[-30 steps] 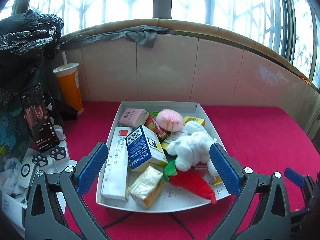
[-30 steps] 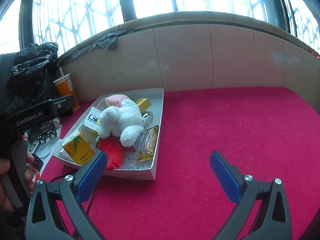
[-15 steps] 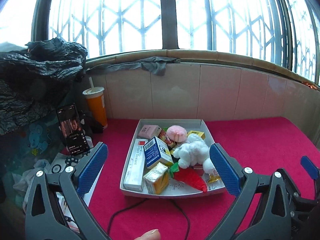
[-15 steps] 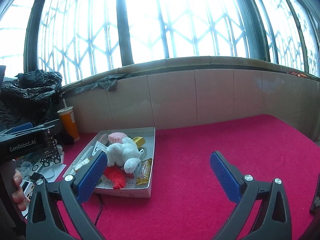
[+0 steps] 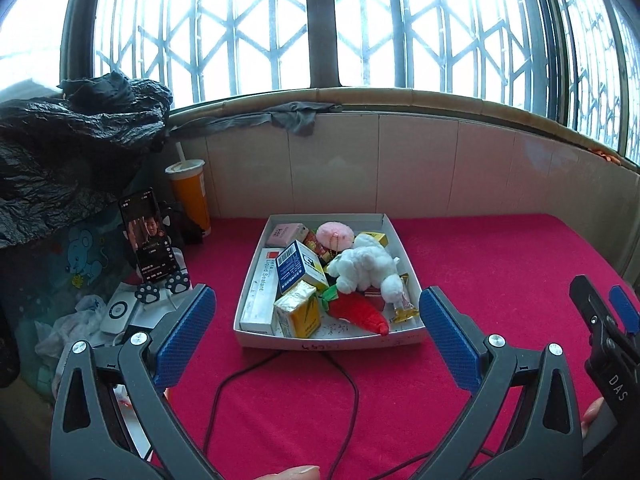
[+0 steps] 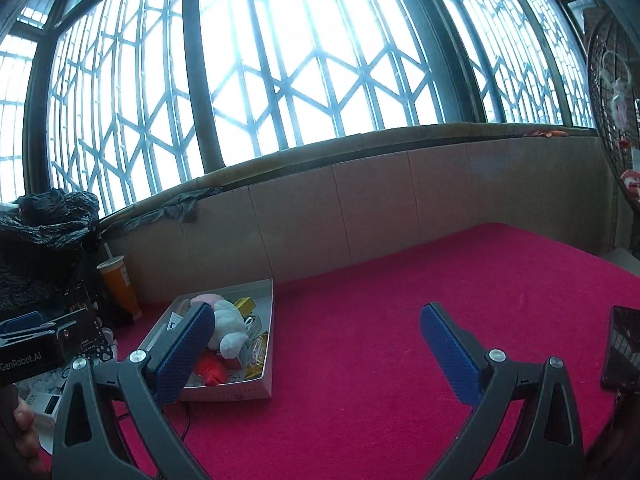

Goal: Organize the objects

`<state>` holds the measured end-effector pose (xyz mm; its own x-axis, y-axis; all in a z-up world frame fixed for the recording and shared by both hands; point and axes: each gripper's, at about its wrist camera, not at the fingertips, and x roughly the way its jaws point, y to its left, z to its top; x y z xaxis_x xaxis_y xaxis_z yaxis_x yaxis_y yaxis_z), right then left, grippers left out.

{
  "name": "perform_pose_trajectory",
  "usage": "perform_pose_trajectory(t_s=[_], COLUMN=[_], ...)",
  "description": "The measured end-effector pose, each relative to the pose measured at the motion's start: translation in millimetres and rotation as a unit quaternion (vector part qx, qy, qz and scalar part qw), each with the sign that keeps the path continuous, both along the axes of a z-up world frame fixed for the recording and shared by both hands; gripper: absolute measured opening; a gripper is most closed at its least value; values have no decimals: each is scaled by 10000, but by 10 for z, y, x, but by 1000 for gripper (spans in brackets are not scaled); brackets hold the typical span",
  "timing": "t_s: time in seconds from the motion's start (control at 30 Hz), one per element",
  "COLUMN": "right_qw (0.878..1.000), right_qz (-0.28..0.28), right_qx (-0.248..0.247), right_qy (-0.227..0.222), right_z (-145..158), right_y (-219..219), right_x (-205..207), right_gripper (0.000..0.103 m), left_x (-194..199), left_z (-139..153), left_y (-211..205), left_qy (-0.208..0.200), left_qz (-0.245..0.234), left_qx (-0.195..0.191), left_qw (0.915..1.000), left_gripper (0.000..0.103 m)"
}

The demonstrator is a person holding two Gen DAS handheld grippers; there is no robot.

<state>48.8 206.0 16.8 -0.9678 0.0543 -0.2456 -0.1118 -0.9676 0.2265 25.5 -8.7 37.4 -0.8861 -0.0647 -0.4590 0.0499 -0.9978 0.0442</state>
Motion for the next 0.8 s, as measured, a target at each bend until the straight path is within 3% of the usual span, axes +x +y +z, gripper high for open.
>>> perform_pose_trajectory(t_s=[0.3, 0.8], right_qw=[9993, 9991], right_qz=[315, 339], right_qx=[162, 128], right_qy=[-106, -219], right_z=[-36, -83], right_y=[-133, -105], right_x=[52, 10], right_gripper=[103, 103], left_x=[-4, -92], left_z=[-49, -146], left_y=[-68, -30], left_qy=[-121, -397], left_qz=[281, 69], left_qx=[105, 192], left_qw=[9995, 9990], left_gripper=[102, 102])
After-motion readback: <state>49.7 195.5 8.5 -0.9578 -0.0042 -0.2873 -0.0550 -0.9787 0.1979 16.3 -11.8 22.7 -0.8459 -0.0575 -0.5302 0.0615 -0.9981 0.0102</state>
